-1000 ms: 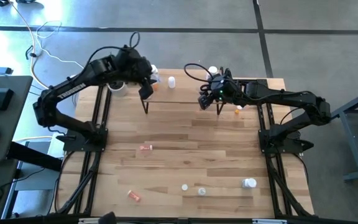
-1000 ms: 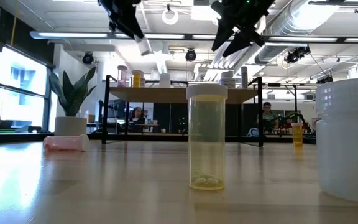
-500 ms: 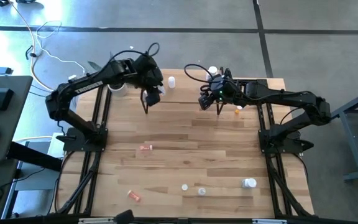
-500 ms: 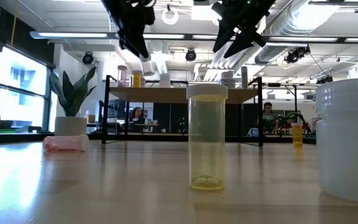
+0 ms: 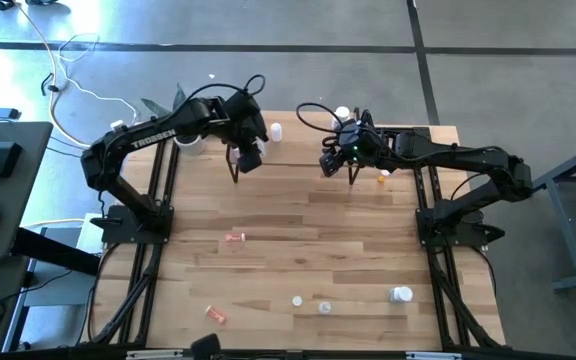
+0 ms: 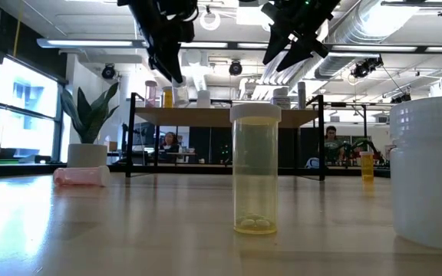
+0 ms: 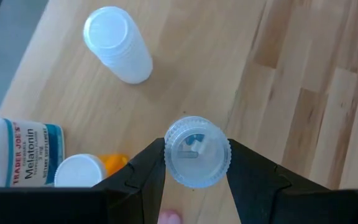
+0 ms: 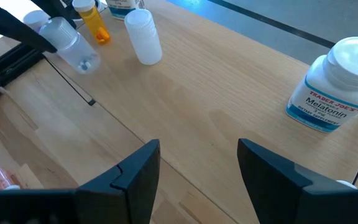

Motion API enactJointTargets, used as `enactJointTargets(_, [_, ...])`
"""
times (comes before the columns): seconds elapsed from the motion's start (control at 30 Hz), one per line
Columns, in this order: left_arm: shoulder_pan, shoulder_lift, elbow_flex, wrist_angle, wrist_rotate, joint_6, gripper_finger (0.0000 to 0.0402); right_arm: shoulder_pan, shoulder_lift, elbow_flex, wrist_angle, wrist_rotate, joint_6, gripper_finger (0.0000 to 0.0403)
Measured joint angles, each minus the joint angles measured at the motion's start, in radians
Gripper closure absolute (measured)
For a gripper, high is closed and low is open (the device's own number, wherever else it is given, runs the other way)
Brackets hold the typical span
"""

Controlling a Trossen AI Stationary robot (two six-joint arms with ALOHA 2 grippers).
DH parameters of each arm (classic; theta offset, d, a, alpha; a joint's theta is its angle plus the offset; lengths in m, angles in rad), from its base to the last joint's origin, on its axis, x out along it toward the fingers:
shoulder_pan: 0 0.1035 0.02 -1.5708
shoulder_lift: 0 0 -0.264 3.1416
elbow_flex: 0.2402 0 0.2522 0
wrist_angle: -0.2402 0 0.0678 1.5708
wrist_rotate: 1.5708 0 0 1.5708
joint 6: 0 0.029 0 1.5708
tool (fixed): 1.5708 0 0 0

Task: Pick and place medicine bottles onto shelf by color
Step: Put the left transparent pill bottle on the shelf

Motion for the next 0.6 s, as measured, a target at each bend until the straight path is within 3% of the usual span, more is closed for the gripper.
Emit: enactJointTargets(0.6, [-0.005, 0.047, 0.003, 0.002, -0.023, 0.018, 0.0259, 0.0, 0.0, 0.0, -0.029, -0.005, 0.0, 0.0196])
